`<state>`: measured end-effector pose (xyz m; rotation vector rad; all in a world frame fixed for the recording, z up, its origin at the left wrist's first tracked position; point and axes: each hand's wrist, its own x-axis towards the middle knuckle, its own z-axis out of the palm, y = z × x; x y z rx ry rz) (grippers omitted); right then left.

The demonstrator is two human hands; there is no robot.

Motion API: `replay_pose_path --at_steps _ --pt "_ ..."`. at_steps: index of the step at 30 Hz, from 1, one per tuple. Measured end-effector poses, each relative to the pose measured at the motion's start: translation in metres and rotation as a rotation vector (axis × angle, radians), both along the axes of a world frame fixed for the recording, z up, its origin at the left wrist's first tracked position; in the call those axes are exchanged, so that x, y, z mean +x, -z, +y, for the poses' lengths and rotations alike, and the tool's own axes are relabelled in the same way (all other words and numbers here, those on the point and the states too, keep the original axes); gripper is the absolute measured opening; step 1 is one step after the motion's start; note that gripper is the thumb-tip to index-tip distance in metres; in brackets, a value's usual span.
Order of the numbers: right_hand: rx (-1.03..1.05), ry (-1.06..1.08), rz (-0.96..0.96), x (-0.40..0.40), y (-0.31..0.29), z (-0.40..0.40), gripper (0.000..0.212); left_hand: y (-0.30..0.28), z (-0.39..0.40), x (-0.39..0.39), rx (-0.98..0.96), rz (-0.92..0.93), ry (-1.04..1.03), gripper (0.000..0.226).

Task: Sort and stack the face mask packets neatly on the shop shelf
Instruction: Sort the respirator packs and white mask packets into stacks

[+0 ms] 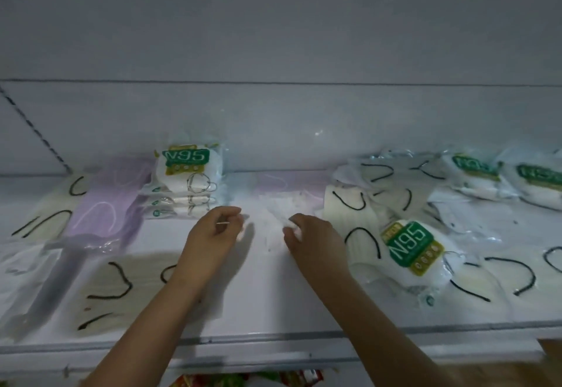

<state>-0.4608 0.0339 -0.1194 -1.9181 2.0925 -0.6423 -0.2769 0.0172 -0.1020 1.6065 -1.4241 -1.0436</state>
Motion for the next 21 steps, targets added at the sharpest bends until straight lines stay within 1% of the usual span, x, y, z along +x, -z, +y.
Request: replay_pose_path --at_steps 1,2,3,4,6,7,8,9,10,12,13,14,15,16,17,18,19,20,21 --pt "-0.071 0.061 -0.121 -0.004 -0.006 0.001 0.016 -0.001 -0.002 -0.006 0.043 0.083 -0.060 0.017" --pt "-0.149 0.120 -0.252 -0.008 -0.013 0.003 0.019 -0.003 -0.002 -0.014 0.085 0.171 -0.109 0.020" --pt "-0.191 0.171 -0.394 -0.013 -0.019 0.003 0.027 -0.007 -0.001 -0.023 0.138 0.270 -0.136 0.023" --pt "-0.186 0.199 -0.565 -0.019 -0.025 0.004 0.031 -0.011 -0.001 -0.034 0.205 0.384 -0.136 0.024" --pt "-0.071 0.178 -0.945 -0.026 -0.036 0.006 0.023 -0.022 0.001 -0.054 0.371 0.635 -0.065 0.025" --pt "0.010 0.147 -1.090 -0.031 -0.037 0.008 0.030 -0.027 0.003 -0.063 0.431 0.710 -0.004 0.027" --pt "0.093 0.114 -1.187 -0.036 -0.037 0.009 0.035 -0.028 0.003 -0.070 0.454 0.745 0.059 0.028" --pt "0.140 0.089 -1.234 -0.040 -0.037 0.011 0.033 -0.028 0.002 -0.076 0.443 0.741 0.097 0.026" --pt "0.157 0.083 -1.261 -0.044 -0.037 0.012 0.029 -0.024 0.000 -0.079 0.399 0.690 0.098 0.022" --pt "0.169 0.089 -1.273 -0.051 -0.039 0.012 0.025 -0.017 -0.006 -0.079 0.293 0.528 0.061 0.016" --pt "0.176 0.088 -1.224 -0.054 -0.040 0.010 0.027 -0.013 -0.008 -0.079 0.251 0.448 0.059 0.017" --pt "0.171 0.077 -1.088 -0.057 -0.039 0.009 0.029 -0.009 -0.010 -0.079 0.211 0.363 0.064 0.022" --pt "0.134 0.063 -0.895 -0.061 -0.038 0.007 0.028 -0.004 -0.011 -0.080 0.182 0.246 0.064 0.034" --pt "0.067 0.063 -0.710 -0.064 -0.036 0.005 0.027 0.001 -0.013 -0.080 0.161 0.096 0.045 0.046" --pt "-0.012 0.086 -0.573 -0.067 -0.034 0.003 0.026 0.006 -0.013 -0.081 0.147 -0.068 -0.018 0.052" --pt "-0.078 0.126 -0.499 -0.071 -0.034 0.003 0.026 0.011 -0.013 -0.082 0.131 -0.221 -0.100 0.058" --pt "-0.134 0.165 -0.464 -0.075 -0.036 0.003 0.026 0.013 -0.011 -0.085 0.131 -0.352 -0.154 0.067" --pt "-0.171 0.198 -0.448 -0.079 -0.038 0.004 0.025 0.017 -0.008 -0.090 0.149 -0.461 -0.159 0.075" --pt "-0.190 0.215 -0.447 -0.084 -0.037 0.004 0.023 0.019 -0.005 -0.096 0.174 -0.543 -0.140 0.075"
